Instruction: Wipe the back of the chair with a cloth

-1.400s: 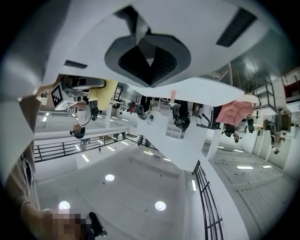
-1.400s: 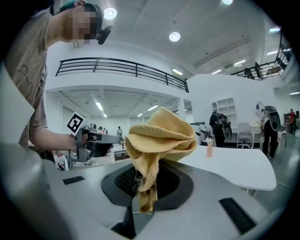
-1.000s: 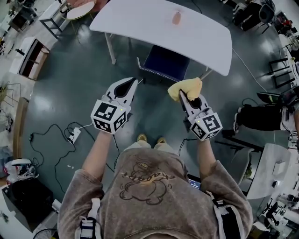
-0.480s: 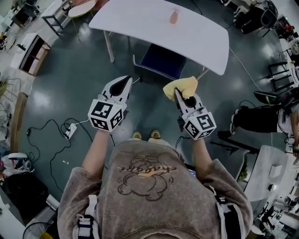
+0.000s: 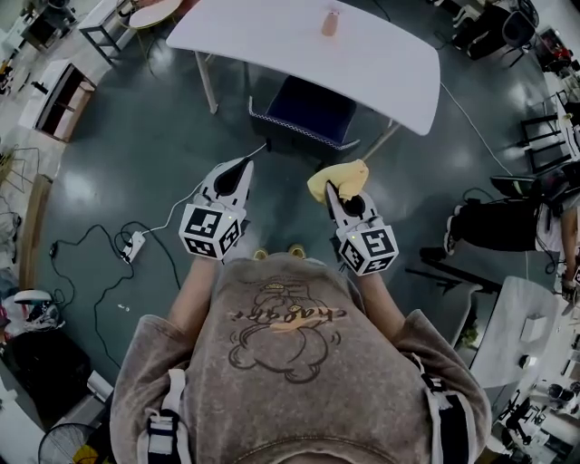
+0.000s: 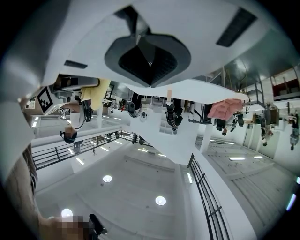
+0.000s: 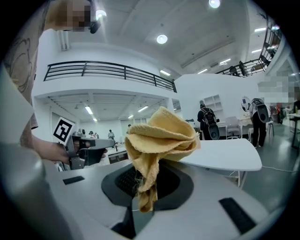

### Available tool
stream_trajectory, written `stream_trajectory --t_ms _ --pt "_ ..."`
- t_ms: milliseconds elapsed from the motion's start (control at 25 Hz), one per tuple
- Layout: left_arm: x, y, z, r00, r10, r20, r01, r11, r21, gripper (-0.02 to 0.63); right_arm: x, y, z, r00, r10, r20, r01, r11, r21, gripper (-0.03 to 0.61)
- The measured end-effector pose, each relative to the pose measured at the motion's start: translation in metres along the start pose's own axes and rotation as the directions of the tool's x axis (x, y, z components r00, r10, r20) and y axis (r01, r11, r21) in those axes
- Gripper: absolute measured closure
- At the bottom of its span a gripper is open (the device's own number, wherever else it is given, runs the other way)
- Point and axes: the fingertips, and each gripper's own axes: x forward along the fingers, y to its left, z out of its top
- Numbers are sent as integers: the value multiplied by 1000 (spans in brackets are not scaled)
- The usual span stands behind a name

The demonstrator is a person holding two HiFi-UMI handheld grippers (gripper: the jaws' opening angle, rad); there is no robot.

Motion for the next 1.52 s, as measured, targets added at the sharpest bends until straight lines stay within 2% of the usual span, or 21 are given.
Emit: stream_trajectory --t_ms 160,520,800,1120,1520 --pt "3 -3 -6 1000 11 9 -11 1000 -14 604 2 -5 -5 1000 -4 2 4 1000 -1 514" --pt "0 3 -5 997 76 20 -74 992 -106 604 8 -12 1 1000 -10 17 10 1000 -16 514" --pt "-6 6 -11 995 101 5 -100 990 -100 604 6 -16 -3 1000 -7 5 8 1000 -20 515" --pt "-7 3 -16 995 94 -22 -95 991 -98 604 7 -23 0 1000 -11 -6 10 1000 -26 515" --pt "-4 2 -18 996 93 -17 -94 990 -108 604 9 -27 2 999 -29 15 29 999 -17 514"
